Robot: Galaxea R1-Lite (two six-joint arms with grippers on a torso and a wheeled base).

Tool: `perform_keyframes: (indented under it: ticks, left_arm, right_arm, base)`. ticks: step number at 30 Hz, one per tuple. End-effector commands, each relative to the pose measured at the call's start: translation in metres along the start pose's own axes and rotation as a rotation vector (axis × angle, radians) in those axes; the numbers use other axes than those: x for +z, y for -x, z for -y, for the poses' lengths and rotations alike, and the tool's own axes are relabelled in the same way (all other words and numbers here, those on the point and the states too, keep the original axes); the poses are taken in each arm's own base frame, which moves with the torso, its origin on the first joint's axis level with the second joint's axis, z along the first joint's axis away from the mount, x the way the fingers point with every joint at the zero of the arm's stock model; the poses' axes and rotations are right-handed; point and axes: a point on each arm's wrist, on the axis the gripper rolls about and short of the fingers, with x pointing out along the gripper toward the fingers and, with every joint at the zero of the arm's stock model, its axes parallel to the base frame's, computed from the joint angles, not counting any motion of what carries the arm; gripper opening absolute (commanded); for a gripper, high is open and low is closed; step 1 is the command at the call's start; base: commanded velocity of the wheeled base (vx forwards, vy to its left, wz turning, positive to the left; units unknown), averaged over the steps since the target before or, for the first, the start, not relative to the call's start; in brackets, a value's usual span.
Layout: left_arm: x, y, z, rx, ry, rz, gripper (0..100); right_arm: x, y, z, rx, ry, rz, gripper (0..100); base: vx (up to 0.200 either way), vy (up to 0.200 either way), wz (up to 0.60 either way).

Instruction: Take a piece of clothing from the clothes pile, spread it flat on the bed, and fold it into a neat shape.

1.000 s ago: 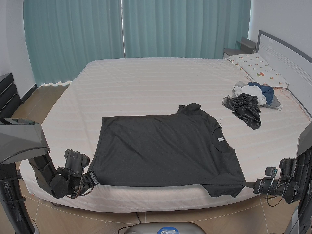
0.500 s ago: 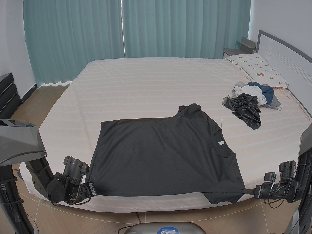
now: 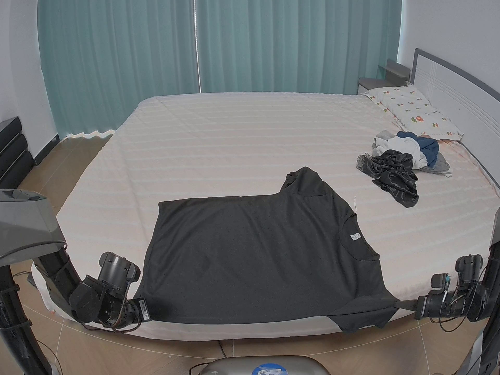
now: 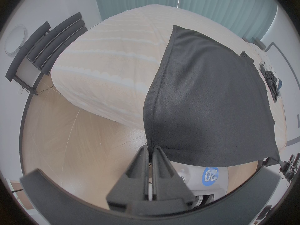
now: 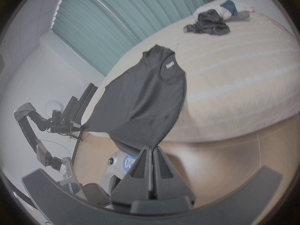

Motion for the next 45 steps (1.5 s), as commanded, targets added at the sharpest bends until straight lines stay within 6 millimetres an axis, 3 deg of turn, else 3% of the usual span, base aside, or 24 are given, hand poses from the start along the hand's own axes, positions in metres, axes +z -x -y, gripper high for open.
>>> perform_keyframes:
  ticks: [1,15,24,30,36,45]
  left_arm:
    - [0.016,0.004,0.008,-0.041,0.054,0.062,0]
    - [0.069,0.007,0.026,-0.154,0.221,0.241,0]
    - [0.079,0.010,0.031,-0.183,0.248,0.283,0]
    - [0.077,0.018,0.028,-0.186,0.246,0.287,0]
    - [0.073,0.015,0.026,-0.174,0.241,0.271,0]
    - [0.091,0.003,0.034,-0.183,0.257,0.298,0]
  right_arm:
    - [0.004,0.000,-0.002,0.026,0.010,0.039,0]
    - [0.050,-0.030,0.008,0.064,0.030,0.213,0]
    - [0.068,-0.039,0.009,0.085,0.031,0.260,0]
    - [0.074,-0.031,0.003,0.097,0.021,0.291,0]
    - [0.073,-0.029,0.001,0.095,0.020,0.291,0]
    - [0.080,-0.045,0.013,0.088,0.019,0.294,0]
  base:
    - [0.000,0.000,0.00]
    - [0.000,0.000,0.00]
    - [0.000,0.000,0.00]
    - [0.000,0.000,0.00]
    - [0.000,0.000,0.00]
    - [0.000,0.000,0.00]
